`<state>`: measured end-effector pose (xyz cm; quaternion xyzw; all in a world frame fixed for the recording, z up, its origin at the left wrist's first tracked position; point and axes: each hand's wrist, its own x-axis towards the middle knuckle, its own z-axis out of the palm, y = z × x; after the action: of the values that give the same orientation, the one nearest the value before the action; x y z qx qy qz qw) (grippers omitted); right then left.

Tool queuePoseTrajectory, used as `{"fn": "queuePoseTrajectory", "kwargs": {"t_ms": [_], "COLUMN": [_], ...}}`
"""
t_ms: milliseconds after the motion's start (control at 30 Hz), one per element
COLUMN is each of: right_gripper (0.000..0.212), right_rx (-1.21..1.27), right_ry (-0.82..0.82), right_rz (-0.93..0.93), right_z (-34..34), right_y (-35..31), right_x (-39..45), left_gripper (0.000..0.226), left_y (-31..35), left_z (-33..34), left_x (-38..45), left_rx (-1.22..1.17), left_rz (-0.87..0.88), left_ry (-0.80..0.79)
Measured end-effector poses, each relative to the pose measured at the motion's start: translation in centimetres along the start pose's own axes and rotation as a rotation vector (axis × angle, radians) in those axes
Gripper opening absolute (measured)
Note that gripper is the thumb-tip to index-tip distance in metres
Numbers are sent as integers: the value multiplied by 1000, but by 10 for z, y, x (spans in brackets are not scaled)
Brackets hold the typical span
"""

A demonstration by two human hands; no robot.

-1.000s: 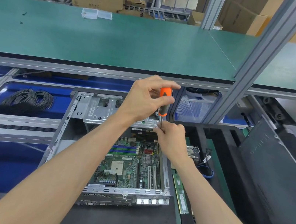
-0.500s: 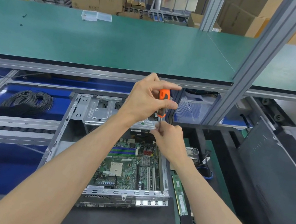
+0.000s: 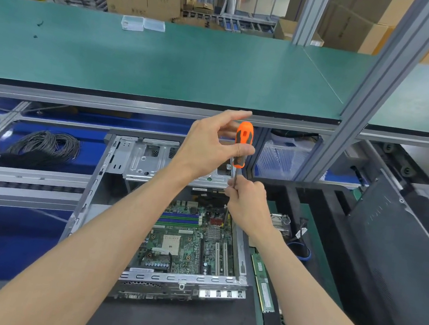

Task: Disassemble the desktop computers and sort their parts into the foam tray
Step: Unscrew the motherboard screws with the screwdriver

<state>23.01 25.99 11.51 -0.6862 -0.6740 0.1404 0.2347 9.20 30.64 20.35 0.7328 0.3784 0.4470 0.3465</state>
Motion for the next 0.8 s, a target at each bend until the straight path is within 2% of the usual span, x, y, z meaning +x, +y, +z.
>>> {"fn": "queuePoseTrajectory", "kwargs": {"t_ms": [167, 300, 400, 800], "right_gripper": [16, 15, 15, 15], "right_rx": [-2, -9, -17, -46], "right_ry": [2, 5, 6, 7], "right_rz": [-12, -22, -28, -15], "right_z": [-3, -2, -1, 1], "right_y": [-1, -2, -1, -3], "right_x": [-1, -1, -2, 0], "left_gripper": [37, 50, 47, 46], "left_y": [-8, -4, -1, -4], "left_z": [-7, -6, -3, -2], "left_x": [-10, -12, -7, -9], "left_rx": [-14, -14, -8, 6], "left_rz": [36, 78, 95, 77], "left_ry": [54, -44, -83, -75]}}
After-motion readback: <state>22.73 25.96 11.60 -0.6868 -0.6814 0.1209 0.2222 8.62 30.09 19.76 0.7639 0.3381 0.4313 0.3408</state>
